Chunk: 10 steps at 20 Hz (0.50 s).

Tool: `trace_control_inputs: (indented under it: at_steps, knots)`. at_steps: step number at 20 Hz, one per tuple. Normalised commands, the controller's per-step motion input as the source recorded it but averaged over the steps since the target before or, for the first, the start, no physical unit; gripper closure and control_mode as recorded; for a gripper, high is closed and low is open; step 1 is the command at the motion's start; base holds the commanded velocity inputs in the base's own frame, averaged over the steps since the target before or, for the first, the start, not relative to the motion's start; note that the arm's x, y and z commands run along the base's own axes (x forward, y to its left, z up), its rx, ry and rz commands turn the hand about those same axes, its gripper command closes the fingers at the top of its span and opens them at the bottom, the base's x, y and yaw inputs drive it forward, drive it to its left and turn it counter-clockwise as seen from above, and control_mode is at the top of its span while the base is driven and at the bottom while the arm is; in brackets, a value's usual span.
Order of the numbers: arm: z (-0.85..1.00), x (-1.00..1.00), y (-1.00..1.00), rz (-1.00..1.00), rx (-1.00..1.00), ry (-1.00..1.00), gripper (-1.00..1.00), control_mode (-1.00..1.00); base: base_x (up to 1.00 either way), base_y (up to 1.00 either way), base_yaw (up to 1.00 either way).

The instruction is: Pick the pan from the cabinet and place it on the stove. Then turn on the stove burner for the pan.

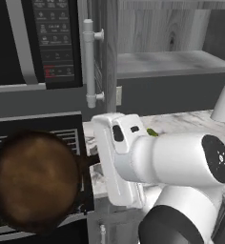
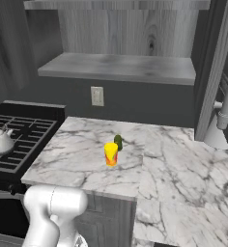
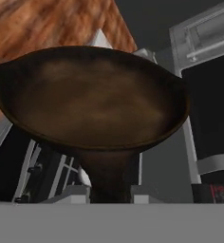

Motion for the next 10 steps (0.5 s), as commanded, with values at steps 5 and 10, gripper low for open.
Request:
trace_control_inputs:
  at_steps: [5, 10]
  knots:
    - [0.00, 0.00, 0.56, -0.12, 0.00, 0.01, 1.00, -1.00, 0.00, 0.00, 0.00]
    - [-0.01, 0.00, 0.35, -0.14, 0.00, 0.00, 1.00, -1.00, 0.00, 0.00, 0.00]
